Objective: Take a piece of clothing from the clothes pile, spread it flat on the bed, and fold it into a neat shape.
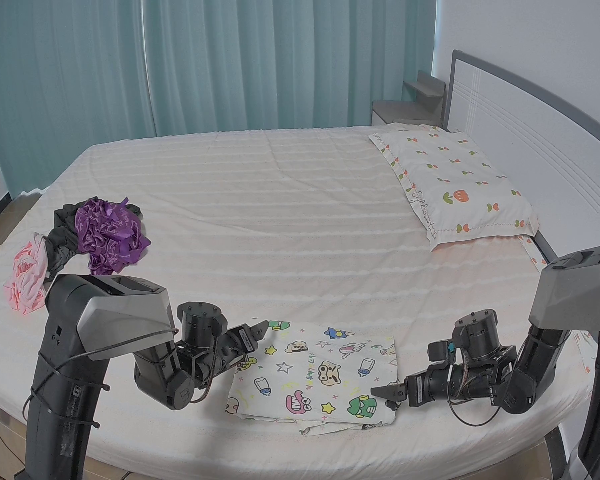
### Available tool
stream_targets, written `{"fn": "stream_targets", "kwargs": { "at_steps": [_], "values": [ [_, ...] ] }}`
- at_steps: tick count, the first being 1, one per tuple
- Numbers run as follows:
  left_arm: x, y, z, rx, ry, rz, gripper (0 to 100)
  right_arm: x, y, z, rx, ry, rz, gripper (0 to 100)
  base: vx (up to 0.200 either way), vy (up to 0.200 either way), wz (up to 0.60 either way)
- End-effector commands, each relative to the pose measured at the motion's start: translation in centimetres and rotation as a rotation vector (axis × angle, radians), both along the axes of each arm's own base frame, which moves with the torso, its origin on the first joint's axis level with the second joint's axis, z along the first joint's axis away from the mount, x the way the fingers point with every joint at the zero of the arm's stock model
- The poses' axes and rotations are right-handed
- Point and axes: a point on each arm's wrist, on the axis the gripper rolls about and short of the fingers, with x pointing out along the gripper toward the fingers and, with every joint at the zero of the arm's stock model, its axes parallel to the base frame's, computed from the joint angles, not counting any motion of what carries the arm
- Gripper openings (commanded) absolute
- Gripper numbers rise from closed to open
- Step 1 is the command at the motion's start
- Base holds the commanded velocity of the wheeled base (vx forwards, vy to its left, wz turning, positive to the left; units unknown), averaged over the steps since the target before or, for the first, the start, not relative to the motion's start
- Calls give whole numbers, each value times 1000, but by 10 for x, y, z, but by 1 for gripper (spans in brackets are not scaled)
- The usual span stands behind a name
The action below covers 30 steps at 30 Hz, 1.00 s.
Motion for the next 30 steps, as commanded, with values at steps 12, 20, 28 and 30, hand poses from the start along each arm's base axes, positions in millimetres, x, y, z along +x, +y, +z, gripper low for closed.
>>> {"fn": "stream_targets", "kwargs": {
  "at_steps": [12,20,28,30],
  "values": [
    [3,14,22,-243,-20,42,100,93,21,-20,177,62,-266,100,0,0,0],
    [-1,12,19,-248,-50,33,100,105,17,-22,128,132,-299,100,0,0,0],
    [0,12,20,-249,-56,32,100,100,22,-23,110,163,-286,100,0,0,0],
    [-1,12,19,-248,-55,32,100,100,23,-22,109,165,-283,100,0,0,0]
  ]
}}
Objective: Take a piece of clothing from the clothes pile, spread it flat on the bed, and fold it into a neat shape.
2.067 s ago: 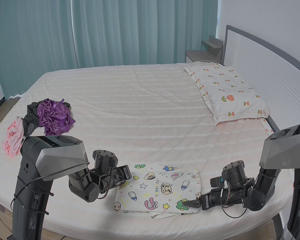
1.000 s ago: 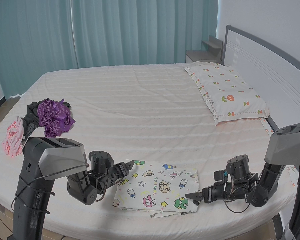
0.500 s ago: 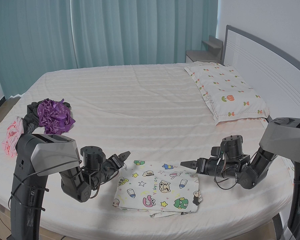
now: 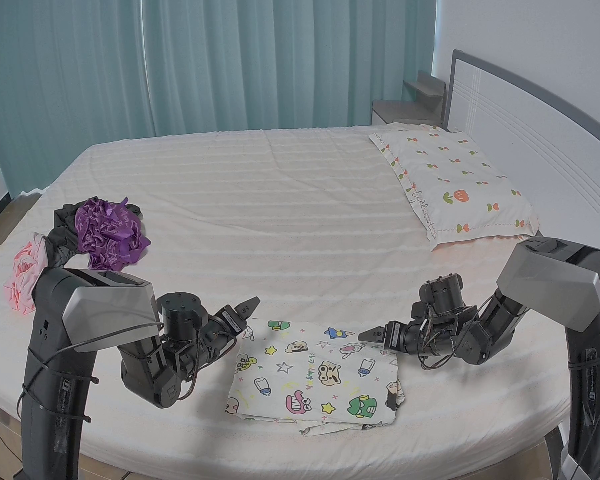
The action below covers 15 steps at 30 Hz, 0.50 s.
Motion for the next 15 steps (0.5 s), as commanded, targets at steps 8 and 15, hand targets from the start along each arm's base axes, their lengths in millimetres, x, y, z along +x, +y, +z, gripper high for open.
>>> {"fn": "stream_targets", "kwargs": {
  "at_steps": [8,15],
  "values": [
    [-1,0,-2,2,4,0,100,2,2,0,9,0,-2,0,0,0,0],
    [-1,0,-2,2,4,0,100,7,-2,2,18,-20,-18,0,0,0,0]
  ]
}}
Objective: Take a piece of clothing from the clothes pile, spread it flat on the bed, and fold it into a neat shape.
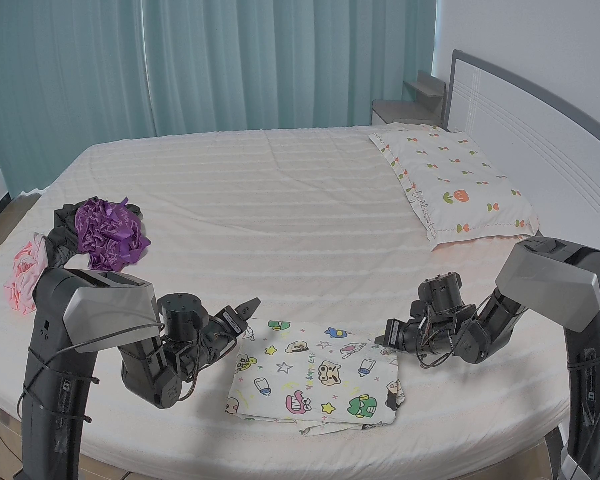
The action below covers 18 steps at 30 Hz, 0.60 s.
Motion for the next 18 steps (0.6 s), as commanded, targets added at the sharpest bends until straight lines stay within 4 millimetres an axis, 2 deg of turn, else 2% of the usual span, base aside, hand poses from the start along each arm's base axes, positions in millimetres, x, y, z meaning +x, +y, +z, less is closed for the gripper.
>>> {"fn": "stream_targets", "kwargs": {
  "at_steps": [1,11,18],
  "values": [
    [0,0,-1,0,1,1,100,3,-1,3,8,-17,-6,0,0,0,0],
    [0,0,-1,2,2,2,100,7,-3,23,70,-52,-72,0,0,0,0],
    [0,0,-2,3,5,2,100,10,-5,11,40,-80,-113,0,0,0,0]
  ]
}}
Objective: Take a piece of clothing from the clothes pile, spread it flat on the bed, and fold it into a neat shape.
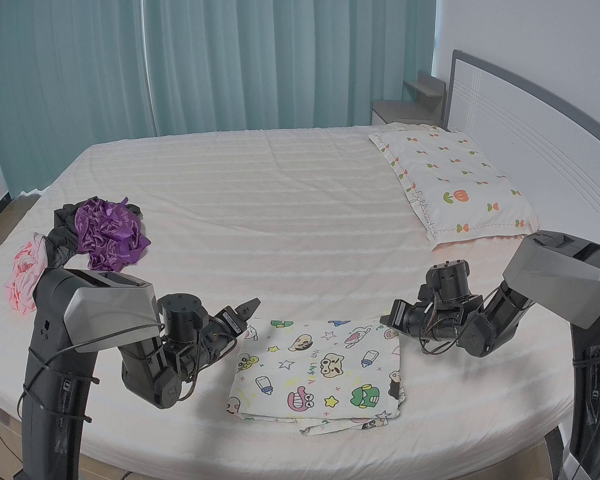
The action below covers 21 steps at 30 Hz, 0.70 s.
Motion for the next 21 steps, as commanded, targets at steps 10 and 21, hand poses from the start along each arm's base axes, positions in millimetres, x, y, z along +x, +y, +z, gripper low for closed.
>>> {"fn": "stream_targets", "kwargs": {
  "at_steps": [10,21],
  "values": [
    [0,0,-1,1,3,0,100,-2,0,-11,-35,11,15,0,0,0,0],
    [0,0,-1,1,3,0,100,-4,-4,19,-47,-100,-64,100,0,0,0]
  ]
}}
